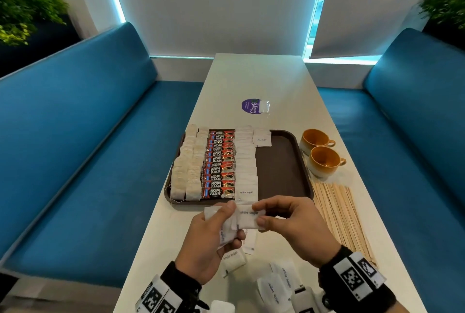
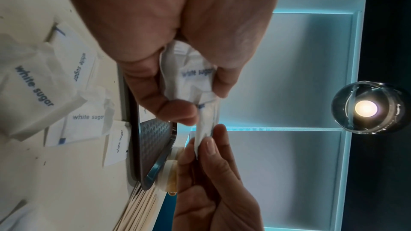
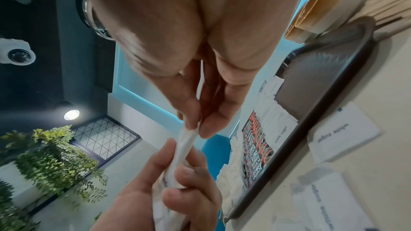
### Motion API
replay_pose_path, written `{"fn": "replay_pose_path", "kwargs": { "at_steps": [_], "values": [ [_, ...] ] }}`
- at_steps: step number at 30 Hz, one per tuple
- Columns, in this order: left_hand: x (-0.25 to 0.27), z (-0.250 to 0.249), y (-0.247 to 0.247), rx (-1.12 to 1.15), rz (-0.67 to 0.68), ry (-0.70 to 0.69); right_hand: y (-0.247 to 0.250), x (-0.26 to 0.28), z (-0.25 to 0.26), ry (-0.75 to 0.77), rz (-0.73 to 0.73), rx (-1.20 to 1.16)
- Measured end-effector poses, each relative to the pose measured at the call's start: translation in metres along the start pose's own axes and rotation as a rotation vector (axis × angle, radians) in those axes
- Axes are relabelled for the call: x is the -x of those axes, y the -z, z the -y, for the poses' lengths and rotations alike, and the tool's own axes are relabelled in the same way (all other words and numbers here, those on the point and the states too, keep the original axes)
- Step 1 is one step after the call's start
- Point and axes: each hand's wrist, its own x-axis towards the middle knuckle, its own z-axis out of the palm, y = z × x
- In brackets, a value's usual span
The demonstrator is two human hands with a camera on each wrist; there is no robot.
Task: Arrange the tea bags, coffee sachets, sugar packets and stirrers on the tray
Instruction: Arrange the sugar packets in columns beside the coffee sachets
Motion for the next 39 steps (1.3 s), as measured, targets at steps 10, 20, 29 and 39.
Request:
{"fn": "replay_pose_path", "kwargs": {
  "at_steps": [10,20,29,39],
  "values": [
    [-0.016,-0.002,0.011,0.062,-0.040,0.128,0.043,-0.098,-0.006,-0.180,-0.265,-0.170],
    [-0.046,-0.010,0.020,0.097,-0.065,0.227,0.068,-0.242,-0.063,-0.366,-0.343,-0.091],
    [-0.072,-0.012,0.034,0.005,0.010,0.299,0.069,-0.286,-0.070,-0.304,-0.309,0.349],
    [-0.077,-0.002,0.046,0.020,0.053,0.304,0.069,-0.287,-0.066,-0.276,-0.304,0.669]
  ]
}}
